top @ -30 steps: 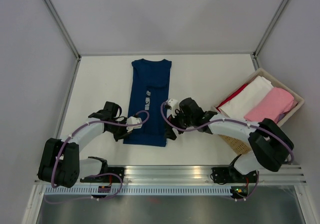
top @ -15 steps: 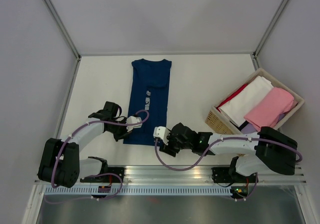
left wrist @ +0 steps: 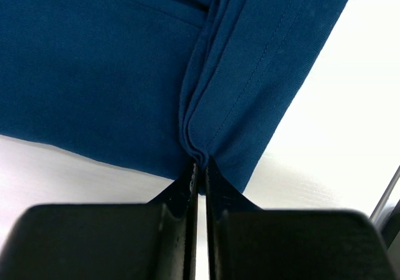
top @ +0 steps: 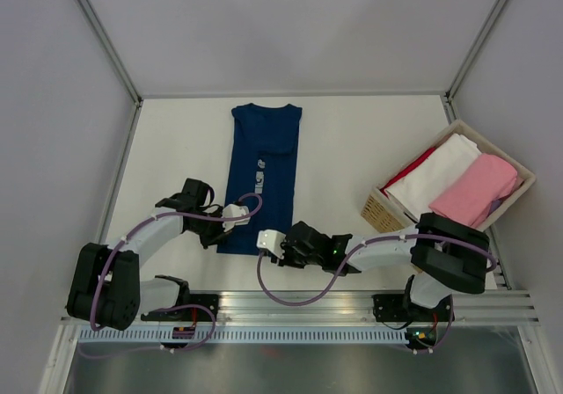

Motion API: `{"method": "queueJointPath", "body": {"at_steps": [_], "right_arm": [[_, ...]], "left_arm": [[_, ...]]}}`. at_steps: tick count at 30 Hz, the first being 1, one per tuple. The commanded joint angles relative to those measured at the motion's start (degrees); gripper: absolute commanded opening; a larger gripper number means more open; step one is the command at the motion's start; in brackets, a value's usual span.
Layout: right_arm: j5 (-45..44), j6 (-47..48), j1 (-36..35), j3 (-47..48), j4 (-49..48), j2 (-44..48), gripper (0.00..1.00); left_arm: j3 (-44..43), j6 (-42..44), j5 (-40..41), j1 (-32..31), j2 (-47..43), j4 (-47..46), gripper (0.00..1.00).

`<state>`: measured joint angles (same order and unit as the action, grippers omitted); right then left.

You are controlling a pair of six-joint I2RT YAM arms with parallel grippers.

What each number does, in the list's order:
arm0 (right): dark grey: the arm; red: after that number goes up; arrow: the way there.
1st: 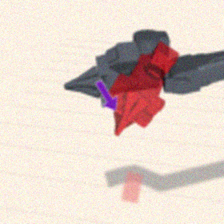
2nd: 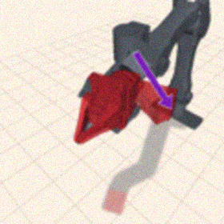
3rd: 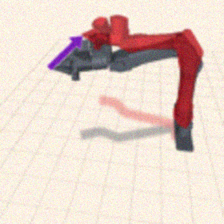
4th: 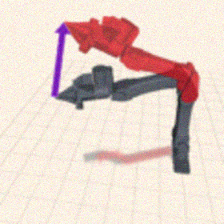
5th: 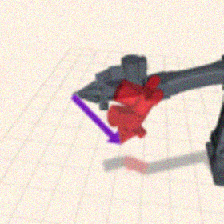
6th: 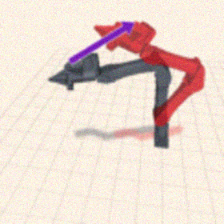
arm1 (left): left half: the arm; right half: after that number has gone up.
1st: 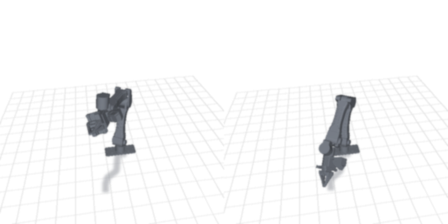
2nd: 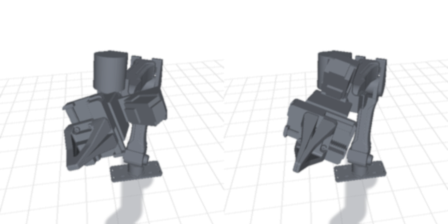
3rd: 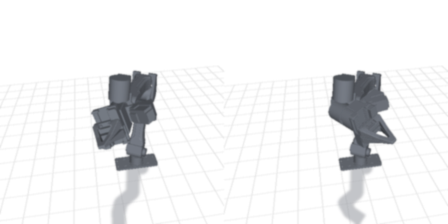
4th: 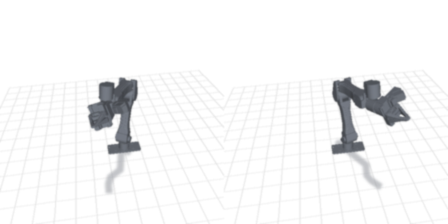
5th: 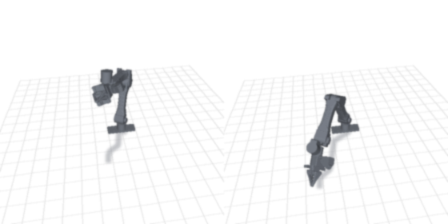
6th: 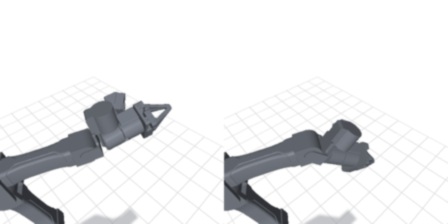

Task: Roll the t-shirts
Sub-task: Roll the tshirt

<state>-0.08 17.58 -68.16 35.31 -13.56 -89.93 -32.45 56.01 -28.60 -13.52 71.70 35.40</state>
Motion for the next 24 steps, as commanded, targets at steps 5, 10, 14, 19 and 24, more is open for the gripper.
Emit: {"method": "queueJointPath", "body": {"at_steps": [5,10,14,19,24], "right_arm": [[-2.21,-0.53,-0.04,4.06,4.59,-5.16,0.19],[0.07,-2.03,0.31,5.56,7.58,-4.20,0.00],[4.11,-3.17,1.27,7.84,11.01,-3.85,0.00],[10.52,-5.89,3.29,8.28,11.54,-3.41,0.00],[17.20,-8.26,6.54,8.28,10.66,-2.88,0.00]], "left_arm": [[-0.95,-2.66,1.09,0.16,-0.77,-0.77,0.18],[-5.86,-4.94,3.90,1.47,-2.17,-2.44,0.40],[-5.70,0.23,1.80,1.48,-8.32,-2.35,0.45],[2.54,12.60,-2.25,0.69,-23.41,-0.26,0.54],[8.01,20.45,-1.55,-2.91,-30.56,5.64,0.60]]}}
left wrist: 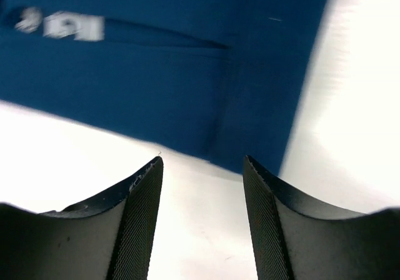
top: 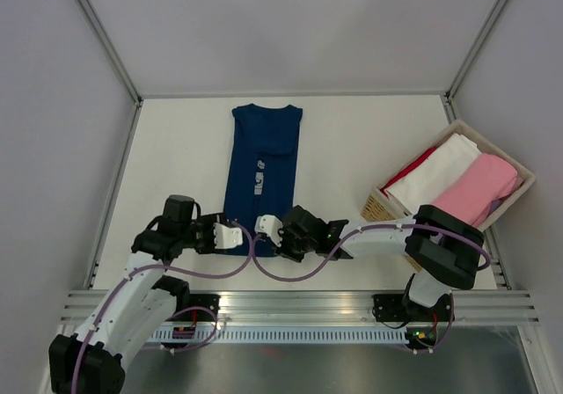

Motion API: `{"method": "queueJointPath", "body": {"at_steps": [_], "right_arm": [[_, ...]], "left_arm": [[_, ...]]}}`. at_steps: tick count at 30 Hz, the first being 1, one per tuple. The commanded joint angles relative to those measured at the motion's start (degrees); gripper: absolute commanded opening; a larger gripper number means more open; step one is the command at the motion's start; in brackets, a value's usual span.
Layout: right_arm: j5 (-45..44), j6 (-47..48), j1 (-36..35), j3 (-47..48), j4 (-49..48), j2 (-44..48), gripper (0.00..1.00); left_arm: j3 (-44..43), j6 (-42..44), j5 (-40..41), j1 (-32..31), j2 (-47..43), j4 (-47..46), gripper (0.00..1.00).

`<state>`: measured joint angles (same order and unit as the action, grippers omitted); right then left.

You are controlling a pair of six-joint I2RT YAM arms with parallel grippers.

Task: Roll the t-shirts
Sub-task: Roll the tshirt

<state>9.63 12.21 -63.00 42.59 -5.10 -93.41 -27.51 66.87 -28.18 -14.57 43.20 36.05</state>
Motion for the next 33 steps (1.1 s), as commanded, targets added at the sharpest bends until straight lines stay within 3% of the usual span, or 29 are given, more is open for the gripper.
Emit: {"method": "queueJointPath", "body": {"at_steps": [1,10,21,24,25,26,27,33], "right_arm": [[8.73,-3.24,2.52,1.01,1.86,0.68,0.00],[15.24,-4.91,7.01,0.21,0.45,1.12,0.00],[17.35,-4.47,7.10,0.57,1.50,0.33,0.00],[17.71,-4.39,7.10,0.92,2.37,0.59,0.00],[18.05,-4.38,7.10,1.18,2.90,0.77,0.00],[18.32,-4.38,7.19,1.53,3.69,0.94,0.00],[18.76,-4.30,7.37,1.79,5.44,1.12,0.00],[27.97,-6.05,7.37,3.91,15.11,1.65,0.01]], "left_arm": [[4.29,10.64,-1.53,-3.17,-2.42,5.25,0.60],[8.08,14.69,-0.11,-6.35,0.92,5.17,0.61],[8.79,7.67,7.09,-6.53,10.67,-6.25,0.57],[8.00,6.96,8.14,-6.44,13.66,-6.44,0.33],[7.56,6.70,8.41,-6.53,14.10,-5.30,0.14],[6.08,6.78,8.41,-6.53,14.80,-3.81,0.06],[4.93,6.96,7.89,-6.44,14.98,-1.19,0.03],[-7.55,9.77,-1.51,-6.17,21.30,28.08,0.02]]}}
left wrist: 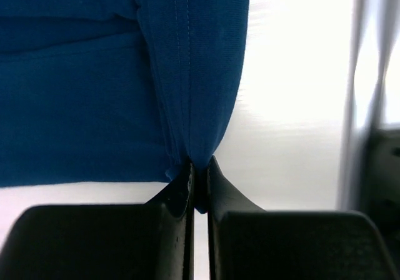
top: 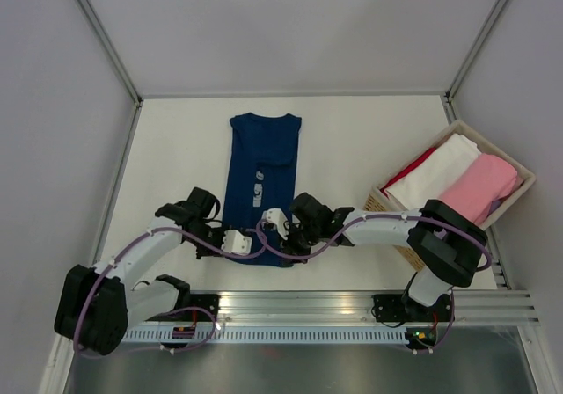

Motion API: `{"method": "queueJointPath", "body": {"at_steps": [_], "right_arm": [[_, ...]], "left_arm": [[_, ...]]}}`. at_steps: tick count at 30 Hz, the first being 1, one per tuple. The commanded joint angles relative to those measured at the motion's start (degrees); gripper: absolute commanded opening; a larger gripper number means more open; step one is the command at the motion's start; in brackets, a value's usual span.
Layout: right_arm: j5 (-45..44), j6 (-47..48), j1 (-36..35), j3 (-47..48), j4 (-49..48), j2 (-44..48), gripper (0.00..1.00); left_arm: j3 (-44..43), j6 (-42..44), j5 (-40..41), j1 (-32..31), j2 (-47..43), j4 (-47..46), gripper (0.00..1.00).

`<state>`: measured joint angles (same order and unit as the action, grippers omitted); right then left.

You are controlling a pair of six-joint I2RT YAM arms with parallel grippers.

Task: Roll the t-shirts
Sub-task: Roll the tshirt

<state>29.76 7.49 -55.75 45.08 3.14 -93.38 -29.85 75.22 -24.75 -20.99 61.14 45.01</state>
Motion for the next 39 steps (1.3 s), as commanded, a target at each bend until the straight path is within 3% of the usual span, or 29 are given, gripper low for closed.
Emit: {"method": "queueJointPath", "body": {"at_steps": [1,5,11,18,19,21,27,35,38,39], "right_arm": [[9.34,-1.86,0.20,1.24,6.88,1.71,0.00],[22.33,-4.49,4.66,1.41,3.90,-2.74,0.00],[24.91,-6.07,8.89,7.91,5.48,-11.28,0.01],[22.37,-12.50,14.52,7.92,-2.60,-14.28,0.20],[22.36,-13.97,14.44,7.66,-2.70,-14.54,0.31],[22.54,-15.13,14.44,6.43,-6.38,-14.20,0.41],[19.38,-14.87,14.26,-0.43,-11.83,-6.03,0.49],[15.95,-11.62,8.73,-0.44,-10.17,-5.92,0.46],[15.77,-11.62,8.02,1.85,-8.33,-8.48,0.30],[15.68,-11.53,8.02,1.94,-7.89,-8.57,0.20]], "left_arm": [[-6.35,-0.49,-5.91,0.51,4.93,19.41,0.02],[-10.32,0.27,-9.87,4.03,10.49,21.96,0.02],[-10.14,1.25,-8.12,7.88,14.60,18.36,0.02],[-11.28,0.72,-8.64,10.27,18.48,15.10,0.02],[-11.90,0.63,-8.91,10.27,18.92,14.58,0.02],[-12.60,0.28,-9.17,10.27,20.24,14.14,0.04],[-14.98,-1.30,-9.88,10.27,22.96,13.61,0.06],[-16.12,-2.88,-9.96,10.27,23.93,13.26,0.08],[-16.03,-3.06,-9.88,10.27,23.93,12.99,0.08],[-16.03,-3.06,-9.61,10.27,23.76,12.82,0.08]]}}
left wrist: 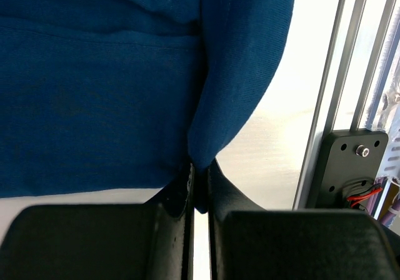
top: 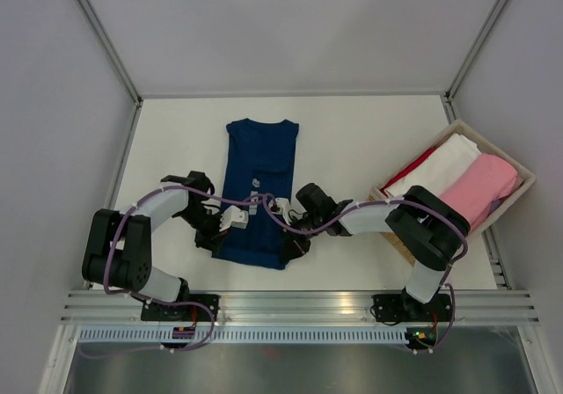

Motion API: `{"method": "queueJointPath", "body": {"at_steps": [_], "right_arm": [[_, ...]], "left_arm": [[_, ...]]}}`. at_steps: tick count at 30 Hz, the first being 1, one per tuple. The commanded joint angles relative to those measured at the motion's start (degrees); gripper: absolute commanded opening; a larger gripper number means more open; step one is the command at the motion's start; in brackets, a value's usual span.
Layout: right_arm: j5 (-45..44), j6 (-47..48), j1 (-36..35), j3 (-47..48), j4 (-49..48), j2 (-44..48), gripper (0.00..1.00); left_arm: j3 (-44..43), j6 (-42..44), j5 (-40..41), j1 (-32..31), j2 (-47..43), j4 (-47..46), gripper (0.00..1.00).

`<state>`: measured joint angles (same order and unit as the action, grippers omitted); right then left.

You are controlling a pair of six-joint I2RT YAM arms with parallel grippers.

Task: Roll the t-shirts
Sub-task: Roll the tshirt

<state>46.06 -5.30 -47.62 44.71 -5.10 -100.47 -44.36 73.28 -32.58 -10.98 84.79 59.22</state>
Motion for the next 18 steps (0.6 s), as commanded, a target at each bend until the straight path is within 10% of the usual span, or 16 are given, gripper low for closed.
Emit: {"method": "queueJointPath", "body": {"at_steps": [1,9,18], "right_arm": [[-0.54,1.78,-0.11,2.40,0.97,-1.14,0.16],[1.22,3.19,-0.20,0.64,7.12,3.08,0.01],[3.77,0.74,0.85,3.28,7.13,-1.66,0.00]], "left_arm": [[-1.52,-1.20,-1.79,0.26,-0.07,-1.39,0.08],[-0.73,0.47,-0.73,0.26,-1.03,-1.39,0.11],[-4.42,-10.07,-1.00,0.26,-2.00,-4.03,0.38]]}}
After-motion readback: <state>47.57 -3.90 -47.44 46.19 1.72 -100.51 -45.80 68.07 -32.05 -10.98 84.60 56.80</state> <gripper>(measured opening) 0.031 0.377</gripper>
